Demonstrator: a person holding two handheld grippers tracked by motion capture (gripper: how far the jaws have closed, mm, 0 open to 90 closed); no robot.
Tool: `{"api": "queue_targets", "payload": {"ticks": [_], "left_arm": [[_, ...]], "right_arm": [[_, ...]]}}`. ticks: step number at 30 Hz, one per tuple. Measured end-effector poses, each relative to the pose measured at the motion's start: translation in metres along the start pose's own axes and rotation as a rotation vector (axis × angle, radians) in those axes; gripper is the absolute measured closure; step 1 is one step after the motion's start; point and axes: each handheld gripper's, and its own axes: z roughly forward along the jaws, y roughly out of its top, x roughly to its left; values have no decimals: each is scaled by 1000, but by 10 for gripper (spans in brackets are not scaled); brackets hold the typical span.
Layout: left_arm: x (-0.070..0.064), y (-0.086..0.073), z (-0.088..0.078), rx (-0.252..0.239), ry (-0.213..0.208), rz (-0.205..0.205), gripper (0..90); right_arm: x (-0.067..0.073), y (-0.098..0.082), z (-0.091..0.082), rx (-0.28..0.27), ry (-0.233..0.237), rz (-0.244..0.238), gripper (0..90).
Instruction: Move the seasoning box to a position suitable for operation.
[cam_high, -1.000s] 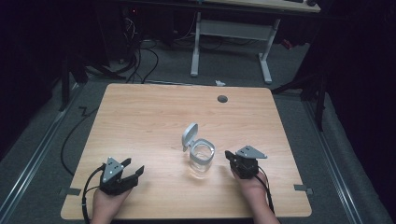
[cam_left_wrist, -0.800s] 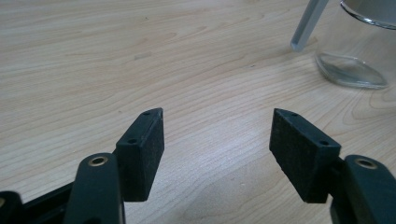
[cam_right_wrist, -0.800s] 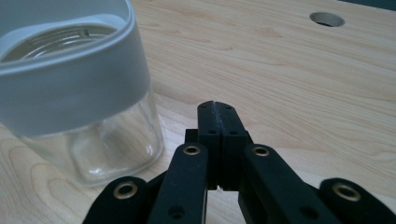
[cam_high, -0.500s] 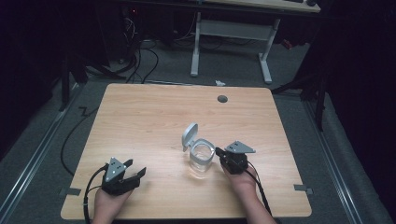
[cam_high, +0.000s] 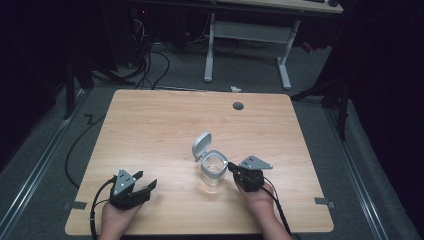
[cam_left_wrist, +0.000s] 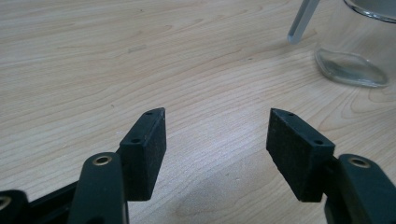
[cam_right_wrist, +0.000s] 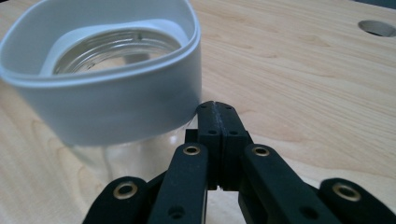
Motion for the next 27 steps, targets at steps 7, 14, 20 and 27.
{"api": "queue_targets", "payload": {"ticks": [7,14,20,27], "left_arm": [[1,1,0,-2,-4,-13,395],[-1,3,-2,-9,-11,-32,399],[-1,1,-2,-5,-8,-40,405],[-4,-1,0,0,-14,-25,405]], "right_arm": [[2,-2,1,6,-7,-4,900],[-1,-1,11,19,-15,1,900],[3,-2,9,8,-3,-8,900],[14,-8,2,9,14,-24,900]]}}
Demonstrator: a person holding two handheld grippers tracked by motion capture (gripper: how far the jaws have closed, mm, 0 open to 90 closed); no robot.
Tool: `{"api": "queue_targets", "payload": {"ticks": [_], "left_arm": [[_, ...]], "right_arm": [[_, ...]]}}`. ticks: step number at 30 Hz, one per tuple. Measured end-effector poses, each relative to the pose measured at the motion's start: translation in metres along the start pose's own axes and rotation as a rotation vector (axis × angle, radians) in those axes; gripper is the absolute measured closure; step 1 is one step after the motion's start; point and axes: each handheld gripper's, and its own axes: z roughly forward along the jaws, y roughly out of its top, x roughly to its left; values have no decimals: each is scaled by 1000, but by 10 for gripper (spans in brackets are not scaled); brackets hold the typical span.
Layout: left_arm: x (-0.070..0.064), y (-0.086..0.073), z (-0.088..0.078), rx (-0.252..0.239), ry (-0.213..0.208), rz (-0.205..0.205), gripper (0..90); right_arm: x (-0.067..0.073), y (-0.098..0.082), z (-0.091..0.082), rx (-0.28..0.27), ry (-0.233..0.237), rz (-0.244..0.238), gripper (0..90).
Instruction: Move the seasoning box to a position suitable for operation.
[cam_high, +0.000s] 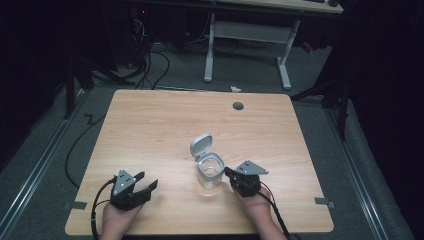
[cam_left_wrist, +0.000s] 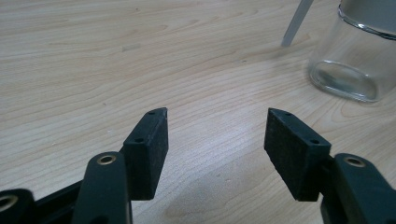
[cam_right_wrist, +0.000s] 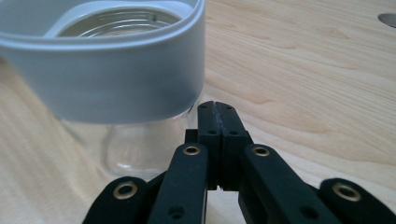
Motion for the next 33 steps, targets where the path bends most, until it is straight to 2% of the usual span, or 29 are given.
{"api": "queue_targets", "payload": {"ticks": [1,7,13,17,23,25,28,33], "left_arm": [[0,0,1,2,-3,3,405],[-2,1,-1,1,-8,-4,405],[-4,-1,0,7,-14,-19,413],[-9,-4,2,19,-28,0,418],[-16,-7,2,26,-43,5,427],[-18,-9,3,34,-52,19,427],[-21,-11,4,40,-59,14,430],[-27,-12,2,27,-81,21,449]], "right_arm": [[5,-2,-2,-3,5,-14,900],[19,-3,-5,-1,21,-29,900],[25,-5,-6,-1,34,-31,900],[33,-8,-9,-7,48,-41,899],[37,-11,-10,-8,57,-41,899],[39,-11,-10,-8,61,-42,899],[40,-12,-11,-14,69,-37,898],[39,-13,-15,-19,72,-36,893]]}}
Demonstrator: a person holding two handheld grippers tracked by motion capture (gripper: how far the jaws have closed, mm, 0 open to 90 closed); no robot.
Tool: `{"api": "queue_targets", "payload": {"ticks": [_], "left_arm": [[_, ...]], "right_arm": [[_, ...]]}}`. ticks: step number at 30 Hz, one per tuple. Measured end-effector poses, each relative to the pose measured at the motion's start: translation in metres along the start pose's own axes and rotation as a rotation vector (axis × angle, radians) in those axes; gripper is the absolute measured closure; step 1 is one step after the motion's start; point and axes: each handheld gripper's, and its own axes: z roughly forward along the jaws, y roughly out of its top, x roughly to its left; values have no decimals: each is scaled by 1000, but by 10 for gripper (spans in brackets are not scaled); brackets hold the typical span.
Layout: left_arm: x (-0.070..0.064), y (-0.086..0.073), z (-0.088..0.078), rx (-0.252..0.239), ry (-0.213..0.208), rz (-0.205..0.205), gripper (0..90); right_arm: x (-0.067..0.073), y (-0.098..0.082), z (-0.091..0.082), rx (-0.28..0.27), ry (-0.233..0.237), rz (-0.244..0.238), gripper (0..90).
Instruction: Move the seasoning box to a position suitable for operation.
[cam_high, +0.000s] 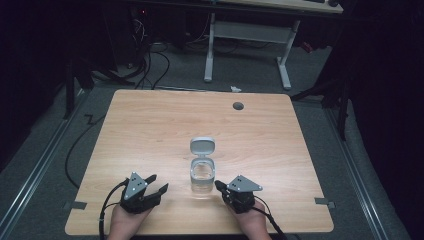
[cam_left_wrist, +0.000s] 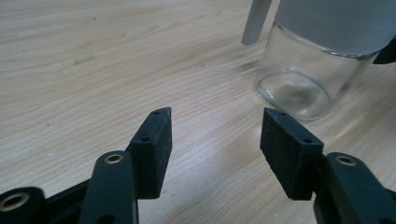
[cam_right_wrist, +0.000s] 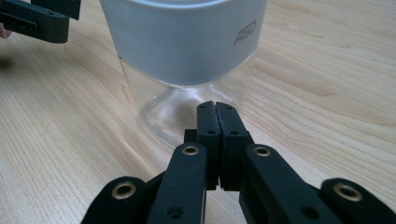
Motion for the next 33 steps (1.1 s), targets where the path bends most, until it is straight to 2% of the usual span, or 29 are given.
{"api": "queue_targets", "payload": {"ticks": [7,8,10,14,16,18,20,22,27,28,31,32,33], "left_arm": [[-11,-3,2,1,-25,-12,456],[-18,-6,3,5,-39,2,456],[-22,-8,4,11,-48,13,456],[-40,-16,6,32,-92,28,453],[-48,-22,7,52,-114,41,459],[-54,-27,8,77,-137,33,488],[-61,-33,12,100,-161,25,558],[-64,-36,15,101,-166,23,601],[-74,-44,22,104,-181,22,737],[-78,-47,26,105,-179,38,766],[-82,-50,31,108,-169,40,816],[-84,-53,35,107,-156,48,872],[-84,-53,35,107,-156,48,887]], "right_arm": [[-11,-4,-7,-4,-20,41,873],[-13,-5,-9,-4,-24,47,868],[-15,-6,-10,-3,-33,55,868],[-24,-11,-16,-3,-61,107,851],[-25,-12,-17,-2,-63,115,848],[-27,-13,-20,-10,-86,118,849],[-30,-14,-22,-11,-112,129,871],[-32,-14,-23,-18,-113,126,900],[-37,-12,-22,-28,-98,122,900],[-40,-9,-19,-31,-85,121,900],[-42,-5,-17,-45,-77,110,900],[-44,3,-12,-57,-67,101,900],[-44,3,-12,-57,-67,101,900]]}}
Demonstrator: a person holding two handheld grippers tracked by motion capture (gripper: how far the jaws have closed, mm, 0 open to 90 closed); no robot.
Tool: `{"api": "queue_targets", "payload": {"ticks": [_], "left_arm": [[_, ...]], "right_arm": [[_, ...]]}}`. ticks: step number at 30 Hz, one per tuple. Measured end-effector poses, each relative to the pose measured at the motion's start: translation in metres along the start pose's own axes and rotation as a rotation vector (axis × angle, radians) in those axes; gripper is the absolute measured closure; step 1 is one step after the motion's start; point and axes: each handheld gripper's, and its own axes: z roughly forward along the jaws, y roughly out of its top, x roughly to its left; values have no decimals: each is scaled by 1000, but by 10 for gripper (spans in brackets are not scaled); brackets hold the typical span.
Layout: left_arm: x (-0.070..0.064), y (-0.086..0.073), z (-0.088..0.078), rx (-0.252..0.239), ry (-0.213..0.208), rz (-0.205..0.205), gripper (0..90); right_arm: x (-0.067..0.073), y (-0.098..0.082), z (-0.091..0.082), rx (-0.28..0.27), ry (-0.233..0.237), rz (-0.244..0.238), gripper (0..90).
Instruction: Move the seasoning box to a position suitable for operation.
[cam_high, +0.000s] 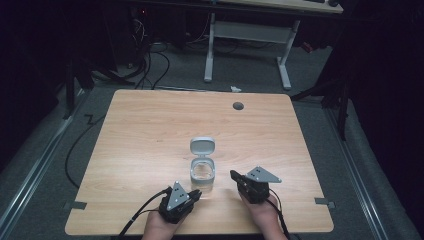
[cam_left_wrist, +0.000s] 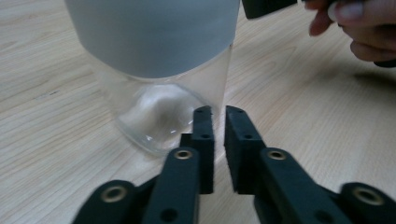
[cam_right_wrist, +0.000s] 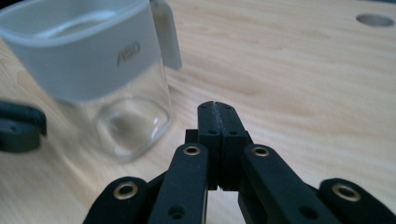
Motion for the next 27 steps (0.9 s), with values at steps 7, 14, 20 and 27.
{"api": "queue_targets", "payload": {"ticks": [7,14,20,27], "left_arm": [[2,1,5,0,11,-4,900],[4,5,7,-23,-12,-24,900],[6,4,7,-28,-25,-47,890],[7,5,7,-35,-17,-63,883]], "right_arm": [[-4,28,16,-29,6,-7,900],[-8,53,33,-46,-11,-8,900],[-8,68,45,-48,-31,-25,900],[-6,81,57,-53,-18,-24,900]]}}
